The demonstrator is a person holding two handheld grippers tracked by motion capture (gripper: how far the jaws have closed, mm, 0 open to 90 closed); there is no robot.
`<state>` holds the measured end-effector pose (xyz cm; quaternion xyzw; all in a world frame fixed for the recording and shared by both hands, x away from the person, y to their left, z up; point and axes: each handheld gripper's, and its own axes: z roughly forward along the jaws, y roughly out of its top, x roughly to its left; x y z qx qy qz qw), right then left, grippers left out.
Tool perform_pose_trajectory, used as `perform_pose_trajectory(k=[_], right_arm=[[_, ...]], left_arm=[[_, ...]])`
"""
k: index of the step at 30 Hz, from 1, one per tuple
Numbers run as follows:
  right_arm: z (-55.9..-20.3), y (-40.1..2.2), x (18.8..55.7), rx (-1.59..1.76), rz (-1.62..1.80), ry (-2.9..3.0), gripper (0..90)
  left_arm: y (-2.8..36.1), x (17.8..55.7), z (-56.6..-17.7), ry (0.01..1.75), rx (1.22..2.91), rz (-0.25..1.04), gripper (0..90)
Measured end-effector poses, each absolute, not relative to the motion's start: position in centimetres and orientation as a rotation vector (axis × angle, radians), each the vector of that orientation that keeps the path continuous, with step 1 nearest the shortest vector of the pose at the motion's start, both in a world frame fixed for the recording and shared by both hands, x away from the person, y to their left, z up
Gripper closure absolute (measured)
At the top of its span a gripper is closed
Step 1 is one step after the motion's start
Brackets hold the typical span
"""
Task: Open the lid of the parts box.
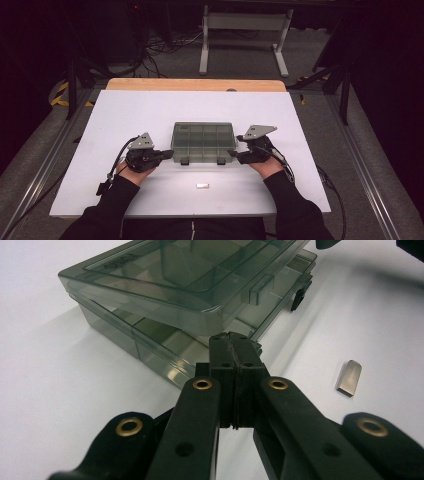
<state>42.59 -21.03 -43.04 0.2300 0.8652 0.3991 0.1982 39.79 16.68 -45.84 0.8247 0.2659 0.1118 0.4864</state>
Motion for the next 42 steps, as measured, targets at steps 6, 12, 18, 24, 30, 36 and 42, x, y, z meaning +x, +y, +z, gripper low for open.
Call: perform_pose_trajectory(k=[6,12,18,24,30,36,42], right_arm=[[-42.5,-21.0,42.7,0.633,1.117,2.412,35.6],[-41.6,-20.9,43.1,0.619,1.113,2.4,35.6],[-40.5,-20.9,43.8,0.607,1.129,2.386,35.6],[-39.6,-20.9,44.9,0.611,1.137,2.384,36.7],[-39.1,-20.8,46.3,0.624,1.161,2.398,39.5],[-38.5,-20.7,47.8,0.631,1.15,2.41,43.5],[-37.8,-20.6,48.8,0.629,1.154,2.41,46.1]], left_arm=[[17.1,39.6,-45.7,0.658,1.995,0.302,83.0],[17.9,39.4,-45.6,0.664,1.983,0.296,72.5],[18.6,39.0,-45.5,0.667,1.968,0.311,63.2],[19.4,38.8,-45.5,0.679,1.954,0.291,54.5],[20.5,38.8,-45.6,0.705,1.92,0.264,44.4],[21.2,38.6,-45.7,0.711,1.906,0.278,39.1],[22.1,38.4,-46.0,0.719,1.884,0.317,34.8]])
